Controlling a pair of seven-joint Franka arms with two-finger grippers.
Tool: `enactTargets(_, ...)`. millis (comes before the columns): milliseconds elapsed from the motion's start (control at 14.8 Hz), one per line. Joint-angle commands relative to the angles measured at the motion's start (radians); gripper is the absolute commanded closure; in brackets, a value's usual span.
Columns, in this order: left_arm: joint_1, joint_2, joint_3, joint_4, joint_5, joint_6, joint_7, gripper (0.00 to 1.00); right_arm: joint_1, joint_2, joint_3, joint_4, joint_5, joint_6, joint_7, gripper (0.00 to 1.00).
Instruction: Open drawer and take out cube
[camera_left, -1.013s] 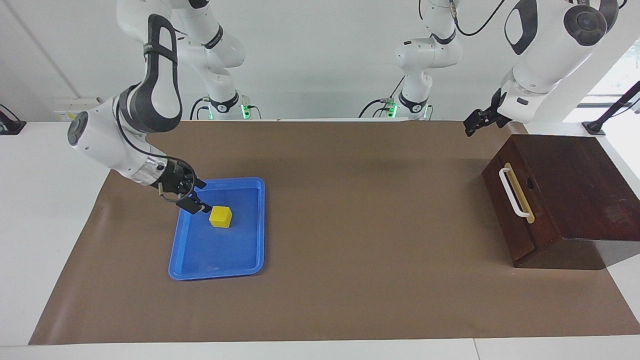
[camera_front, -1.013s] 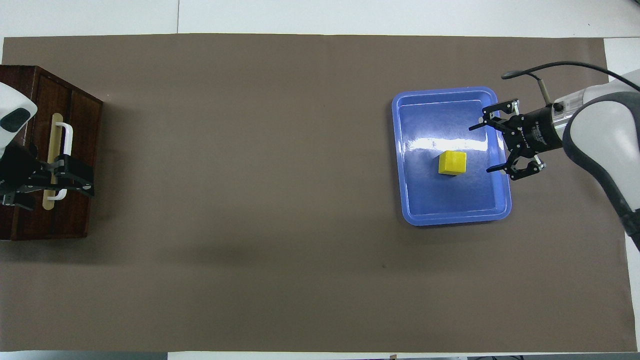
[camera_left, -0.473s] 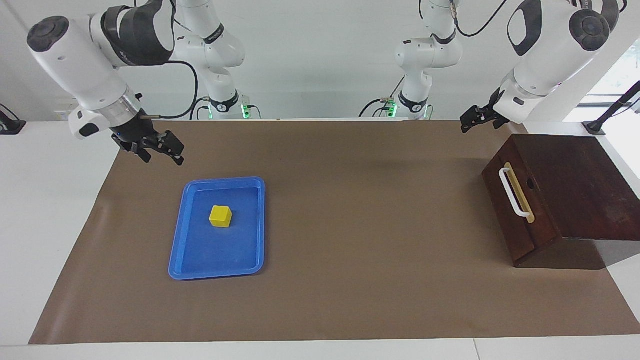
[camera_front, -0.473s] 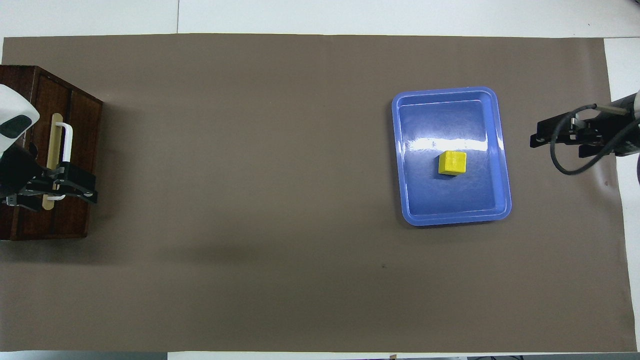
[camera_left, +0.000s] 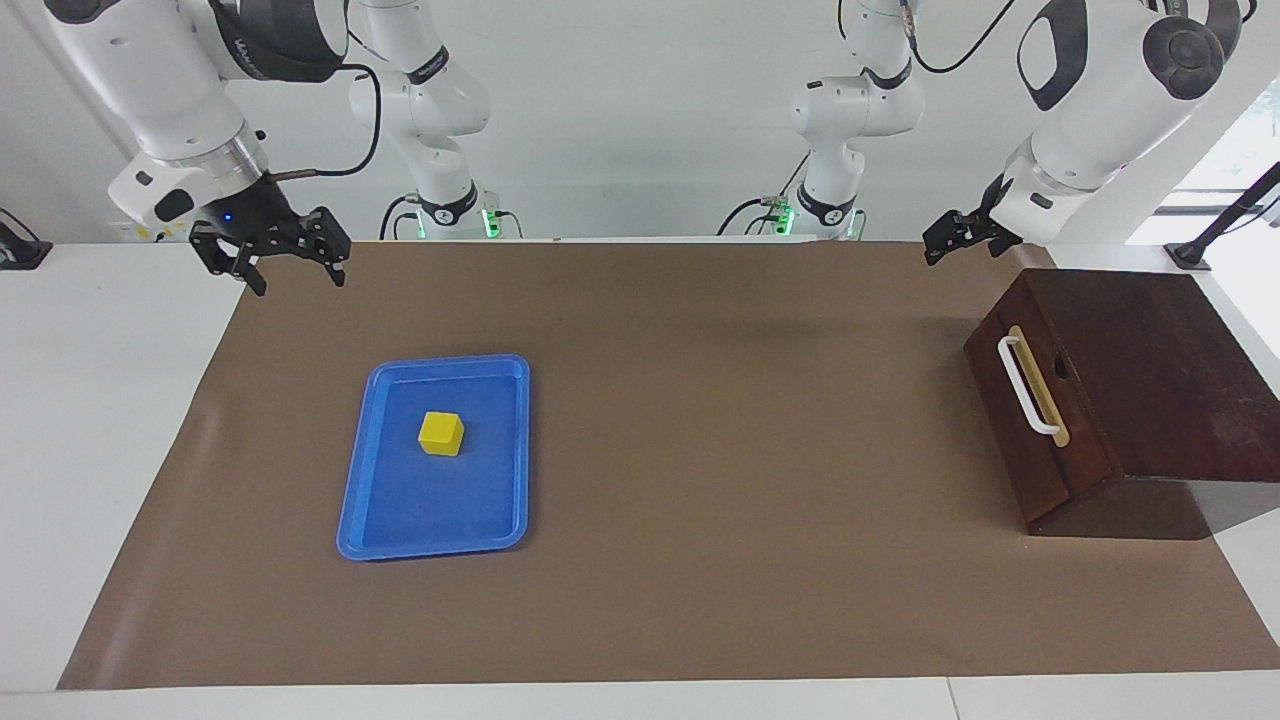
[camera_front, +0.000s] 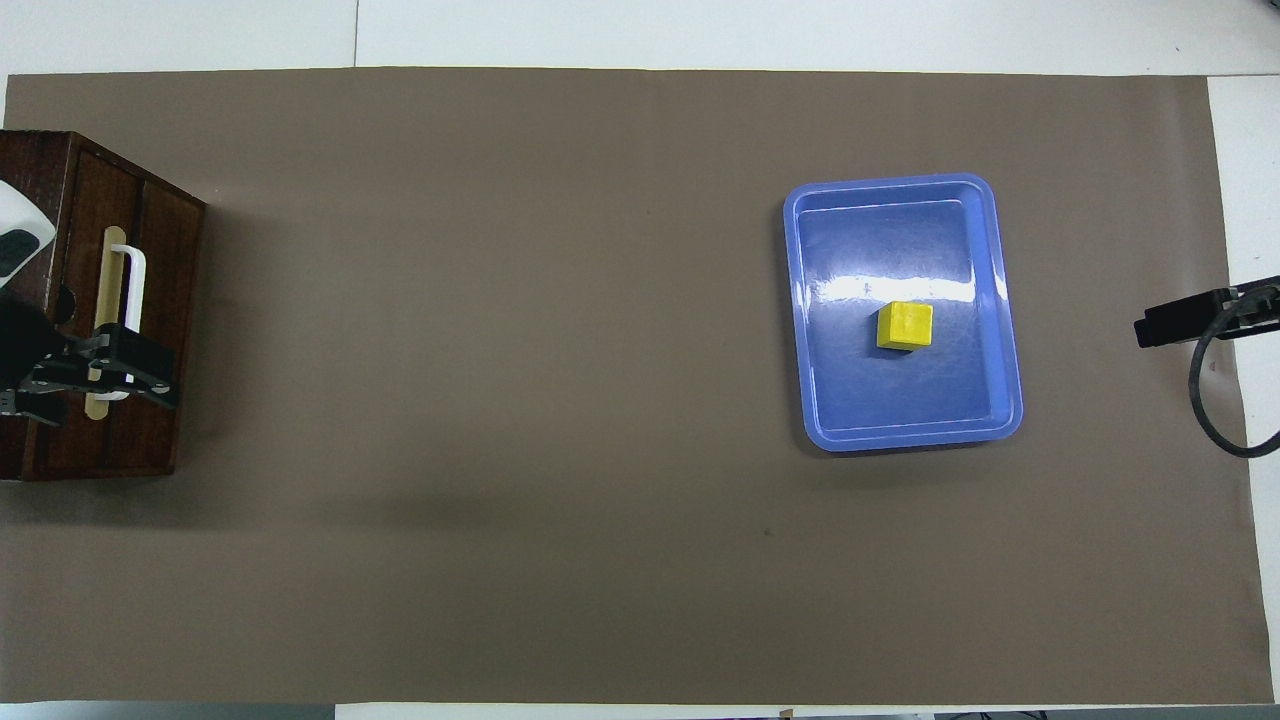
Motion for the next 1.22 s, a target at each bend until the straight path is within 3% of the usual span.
enactTargets(0, 0.018, -0.015, -0.021, 0.010, -0.011, -0.016, 0.006, 0.00, -0.051, 0.013, 0.041, -0.003, -0.026, -0.019, -0.019, 0.00)
enactTargets(338, 0.017, -0.027, -0.013, -0.002, -0.009, -0.013, 0.003, 0.00, -0.060, 0.013, 0.058, -0.028, -0.024, -0.021, 0.035, 0.00)
enactTargets(608, 0.015, -0.027, -0.015, -0.002, -0.008, -0.013, 0.001, 0.00, -0.071, 0.048, 0.064, 0.053, -0.023, -0.099, 0.035, 0.00)
enactTargets(1148, 0.017, -0.027, -0.015, -0.002, -0.009, -0.013, 0.001, 0.00, -0.073, 0.059, 0.066, 0.017, -0.027, -0.072, 0.058, 0.00)
